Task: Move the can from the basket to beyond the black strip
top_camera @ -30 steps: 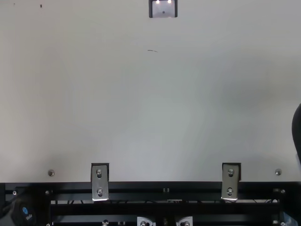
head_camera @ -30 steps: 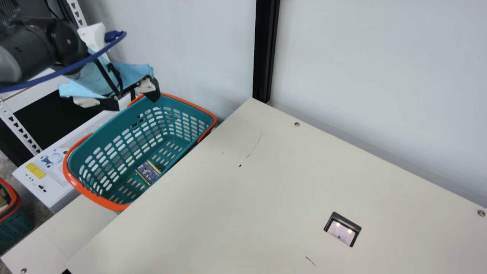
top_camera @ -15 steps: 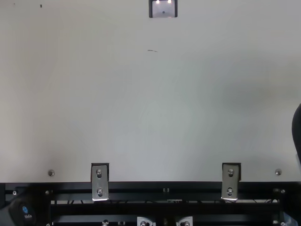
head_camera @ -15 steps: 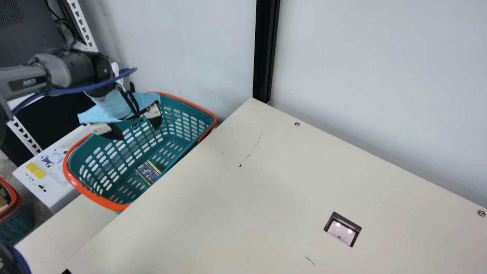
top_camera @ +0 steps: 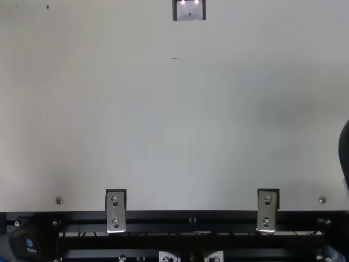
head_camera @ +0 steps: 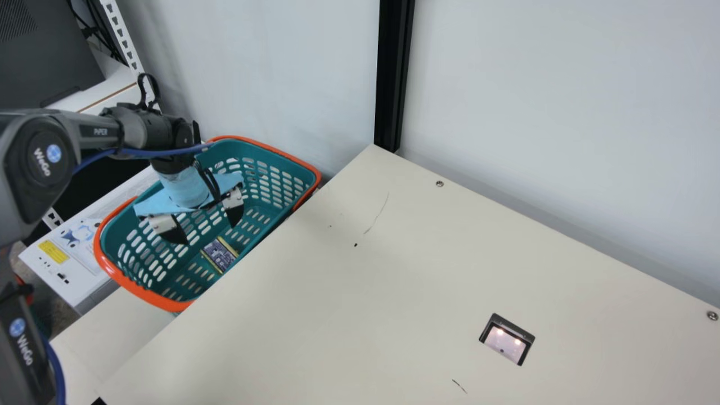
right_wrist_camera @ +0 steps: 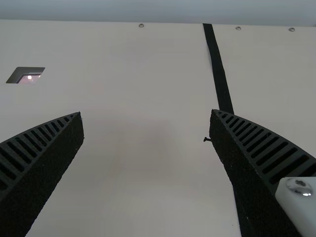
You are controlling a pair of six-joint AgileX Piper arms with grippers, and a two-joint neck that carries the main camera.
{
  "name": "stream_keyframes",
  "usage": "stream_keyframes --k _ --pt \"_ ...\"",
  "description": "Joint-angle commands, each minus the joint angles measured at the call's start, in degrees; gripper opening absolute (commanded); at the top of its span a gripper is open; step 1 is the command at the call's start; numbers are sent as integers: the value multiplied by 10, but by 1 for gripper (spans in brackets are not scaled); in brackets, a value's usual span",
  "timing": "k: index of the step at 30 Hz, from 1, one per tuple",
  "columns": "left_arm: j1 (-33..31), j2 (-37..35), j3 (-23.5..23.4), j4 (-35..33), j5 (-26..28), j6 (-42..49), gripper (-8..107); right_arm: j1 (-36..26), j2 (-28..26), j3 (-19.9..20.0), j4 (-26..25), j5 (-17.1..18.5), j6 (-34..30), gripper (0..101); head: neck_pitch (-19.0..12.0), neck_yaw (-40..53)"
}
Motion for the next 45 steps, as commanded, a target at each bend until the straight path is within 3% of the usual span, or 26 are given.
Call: stream_keyframes --k 1,20,45 --pt "2 9 -6 -3 3 -5 90 0 0 0 0 0 0 101 -40 20" --pt "7 85 -73 -35 32 -22 90 0 0 0 0 0 0 101 -40 20" --pt "23 162 -112 -24 2 -17 90 0 0 0 0 0 0 101 -40 20"
